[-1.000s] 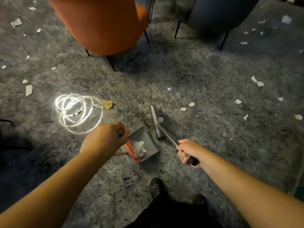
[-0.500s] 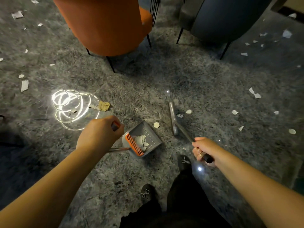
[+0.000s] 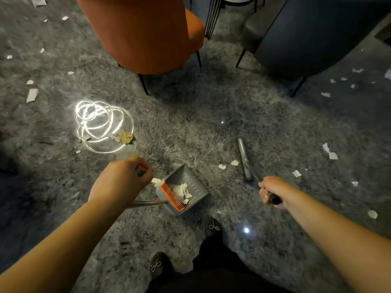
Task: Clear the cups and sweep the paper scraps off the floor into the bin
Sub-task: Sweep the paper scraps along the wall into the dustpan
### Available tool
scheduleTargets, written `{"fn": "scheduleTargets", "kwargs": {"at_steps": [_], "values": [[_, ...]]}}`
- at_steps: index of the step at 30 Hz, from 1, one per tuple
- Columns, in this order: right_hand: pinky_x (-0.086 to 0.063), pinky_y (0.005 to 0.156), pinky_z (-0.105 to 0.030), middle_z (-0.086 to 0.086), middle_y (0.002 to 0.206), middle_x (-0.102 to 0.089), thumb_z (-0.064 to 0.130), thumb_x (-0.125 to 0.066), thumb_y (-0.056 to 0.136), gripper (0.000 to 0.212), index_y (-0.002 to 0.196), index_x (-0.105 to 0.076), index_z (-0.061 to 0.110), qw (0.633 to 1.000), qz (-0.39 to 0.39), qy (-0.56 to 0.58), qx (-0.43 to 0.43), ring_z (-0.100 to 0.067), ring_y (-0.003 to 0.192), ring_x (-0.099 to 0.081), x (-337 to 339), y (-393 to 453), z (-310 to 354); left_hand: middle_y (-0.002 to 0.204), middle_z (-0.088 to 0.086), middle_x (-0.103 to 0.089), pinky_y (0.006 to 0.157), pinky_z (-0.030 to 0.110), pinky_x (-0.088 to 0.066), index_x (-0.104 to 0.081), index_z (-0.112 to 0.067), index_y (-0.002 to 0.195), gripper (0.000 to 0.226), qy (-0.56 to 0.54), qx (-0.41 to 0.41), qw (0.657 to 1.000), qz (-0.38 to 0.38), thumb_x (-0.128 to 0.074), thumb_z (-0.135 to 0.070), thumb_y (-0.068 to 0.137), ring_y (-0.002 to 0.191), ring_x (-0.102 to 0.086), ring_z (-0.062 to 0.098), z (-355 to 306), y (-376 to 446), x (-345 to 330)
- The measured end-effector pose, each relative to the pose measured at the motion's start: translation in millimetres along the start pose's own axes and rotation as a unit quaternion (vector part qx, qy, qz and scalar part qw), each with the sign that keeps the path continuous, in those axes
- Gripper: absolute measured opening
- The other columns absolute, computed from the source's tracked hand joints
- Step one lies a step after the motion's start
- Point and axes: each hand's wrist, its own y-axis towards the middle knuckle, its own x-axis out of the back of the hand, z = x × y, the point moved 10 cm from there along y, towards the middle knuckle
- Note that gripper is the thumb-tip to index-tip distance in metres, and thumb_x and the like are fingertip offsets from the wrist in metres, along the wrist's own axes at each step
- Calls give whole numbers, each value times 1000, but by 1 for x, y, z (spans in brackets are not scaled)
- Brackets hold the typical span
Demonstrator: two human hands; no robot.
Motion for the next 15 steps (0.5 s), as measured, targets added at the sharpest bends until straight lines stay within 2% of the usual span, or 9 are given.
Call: {"fn": "scheduleTargets", "kwargs": {"at_steps": [3, 8, 12, 15], "values": [[-23, 31, -14, -1, 43, -35, 10, -34, 101, 25, 76, -41, 11, 998, -1, -56, -3, -9, 28, -28, 1, 13, 26, 71, -3, -64, 64, 30, -45, -65, -30, 84, 13, -12, 41, 999, -2, -66, -43, 87, 70, -59, 18, 6, 2, 1], [-21, 32, -11, 0, 38, -34, 9, -31, 100, 26, 76, -40, 11, 992, 20, -121, -7, -7, 27, -27, -28, 18, 53, 76, -5, -68, 71, 33, -54, -68, -30, 91, 15, -30, 98, 995, -9, -66, -44, 88, 73, -62, 16, 25, -5, 6], [-19, 34, -12, 0, 41, -33, 9, -29, 99, 28, 73, -39, 14, 983, 54, -174, -17, -6, 30, -26, -72, 11, 50, 74, -6, -66, 68, 29, -52, -69, -27, 94, 20, -29, 131, 991, -25, -66, -45, 88, 71, -62, 14, 46, -16, 14], [-24, 38, -17, -2, 53, -38, 8, -36, 95, 27, 70, -40, 15, 968, 62, -245, 5, -9, 41, -32, -105, 8, 47, 70, -7, -63, 66, 28, -48, -70, -26, 93, 18, -27, 160, 986, -36, -66, -43, 88, 69, -60, 15, 68, -30, 24]]}}
